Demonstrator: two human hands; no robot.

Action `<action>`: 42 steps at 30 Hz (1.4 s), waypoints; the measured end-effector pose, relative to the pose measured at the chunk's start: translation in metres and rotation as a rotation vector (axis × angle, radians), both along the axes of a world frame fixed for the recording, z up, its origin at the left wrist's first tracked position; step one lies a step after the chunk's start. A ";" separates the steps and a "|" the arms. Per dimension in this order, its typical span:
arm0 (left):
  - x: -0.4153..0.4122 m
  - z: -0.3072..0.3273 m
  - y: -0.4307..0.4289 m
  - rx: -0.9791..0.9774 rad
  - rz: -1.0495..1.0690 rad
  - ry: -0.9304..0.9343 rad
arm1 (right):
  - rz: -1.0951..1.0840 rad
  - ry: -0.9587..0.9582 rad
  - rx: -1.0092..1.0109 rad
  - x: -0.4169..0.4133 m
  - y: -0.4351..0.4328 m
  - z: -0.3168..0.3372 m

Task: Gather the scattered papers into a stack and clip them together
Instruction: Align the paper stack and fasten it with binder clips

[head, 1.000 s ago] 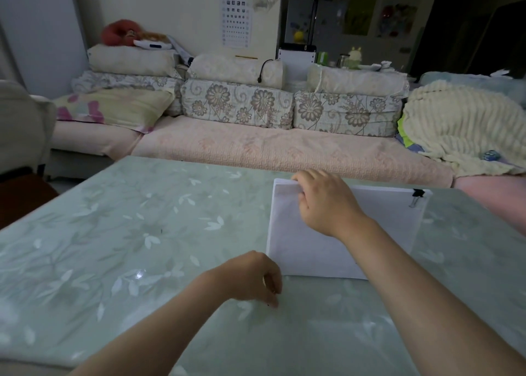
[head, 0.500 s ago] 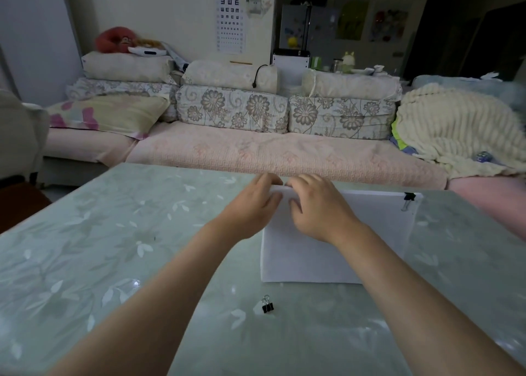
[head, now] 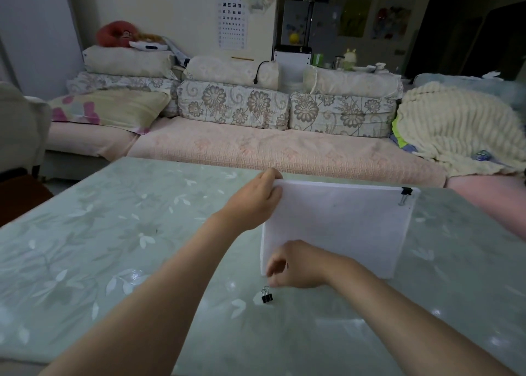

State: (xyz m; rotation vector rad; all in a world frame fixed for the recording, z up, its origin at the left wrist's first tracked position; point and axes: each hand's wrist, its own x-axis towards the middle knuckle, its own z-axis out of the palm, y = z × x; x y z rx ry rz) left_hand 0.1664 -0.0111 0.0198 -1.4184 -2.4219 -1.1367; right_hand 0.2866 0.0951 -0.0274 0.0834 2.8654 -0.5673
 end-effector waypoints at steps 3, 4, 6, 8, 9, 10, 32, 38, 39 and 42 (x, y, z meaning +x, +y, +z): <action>-0.003 0.000 0.000 0.021 -0.013 0.017 | -0.019 -0.063 -0.058 -0.003 -0.003 -0.018; -0.003 0.001 0.000 0.037 -0.015 0.009 | -0.018 -0.059 -0.075 -0.004 -0.004 -0.022; -0.005 0.000 -0.001 0.079 -0.010 -0.039 | 0.001 -0.071 -0.115 -0.005 -0.007 -0.025; -0.008 -0.001 -0.001 0.110 -0.001 -0.086 | 0.005 -0.081 -0.154 -0.006 -0.008 -0.023; -0.009 -0.002 -0.001 0.113 -0.001 -0.097 | -0.001 -0.075 -0.168 -0.007 -0.007 -0.020; -0.010 -0.003 -0.001 0.111 -0.001 -0.100 | -0.013 -0.065 -0.186 -0.007 -0.006 -0.014; -0.014 0.004 -0.001 0.148 0.068 -0.040 | -0.353 0.688 -0.356 -0.021 0.037 0.110; -0.015 0.003 0.002 0.148 0.080 -0.054 | -0.287 0.724 -0.159 -0.024 0.027 0.115; -0.015 0.002 0.002 0.150 0.081 -0.051 | -0.279 0.732 -0.129 -0.026 0.025 0.115; -0.015 0.002 0.002 0.150 0.082 -0.052 | -0.257 0.746 -0.055 -0.027 0.023 0.116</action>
